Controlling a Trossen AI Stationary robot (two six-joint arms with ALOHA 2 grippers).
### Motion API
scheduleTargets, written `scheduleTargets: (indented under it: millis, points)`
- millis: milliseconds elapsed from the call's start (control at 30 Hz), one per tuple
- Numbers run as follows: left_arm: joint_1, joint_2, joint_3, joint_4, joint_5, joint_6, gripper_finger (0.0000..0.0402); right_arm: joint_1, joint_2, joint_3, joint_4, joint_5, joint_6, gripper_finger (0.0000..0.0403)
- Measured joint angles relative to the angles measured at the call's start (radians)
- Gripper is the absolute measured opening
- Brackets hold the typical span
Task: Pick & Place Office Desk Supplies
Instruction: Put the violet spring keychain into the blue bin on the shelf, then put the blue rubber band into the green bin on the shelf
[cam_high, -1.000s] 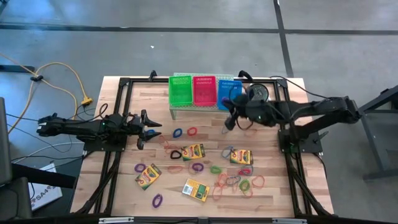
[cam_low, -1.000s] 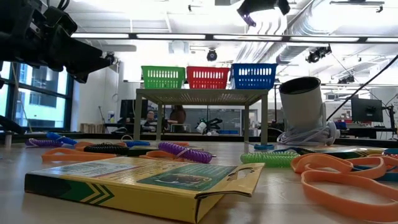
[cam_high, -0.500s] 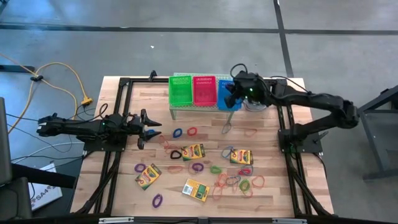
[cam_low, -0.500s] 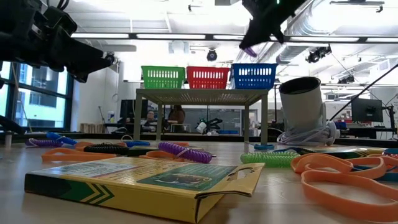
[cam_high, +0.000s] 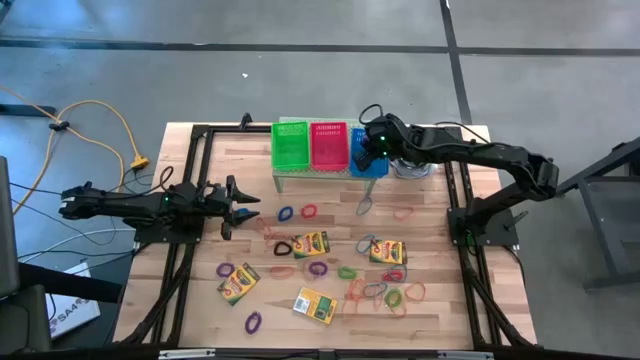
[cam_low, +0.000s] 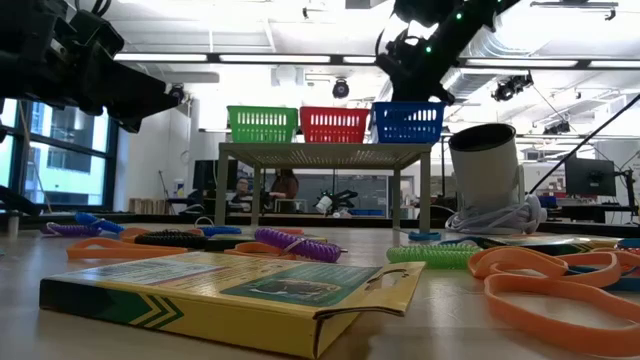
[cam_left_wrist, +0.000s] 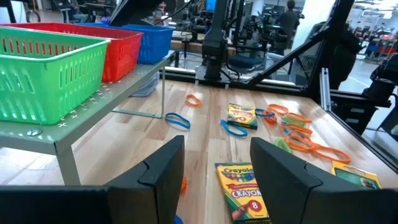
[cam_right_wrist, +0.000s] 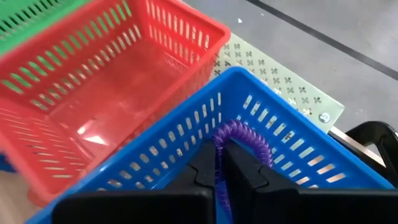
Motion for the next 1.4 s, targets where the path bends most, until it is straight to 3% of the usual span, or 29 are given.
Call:
scheduleTargets:
  millis: [500, 1000, 1400]
  points:
    - [0.000, 0.000, 0.000, 0.000, -0.001, 0.000, 0.0179, -0.001, 0.005, 0.000, 0.018, 0.004, 0.000, 0.0075]
    - [0.000, 0.000, 0.000, 0.000, 0.000, 0.000, 0.0179, 0.001, -0.009, 0.000, 0.134, 0.008, -0.009, 0.0217]
    - [0.000, 0.000, 0.000, 0.000, 0.000, 0.000, 0.0179, 0.103, -0.210, 0.000, 0.214, 0.001, -0.114, 0.0219]
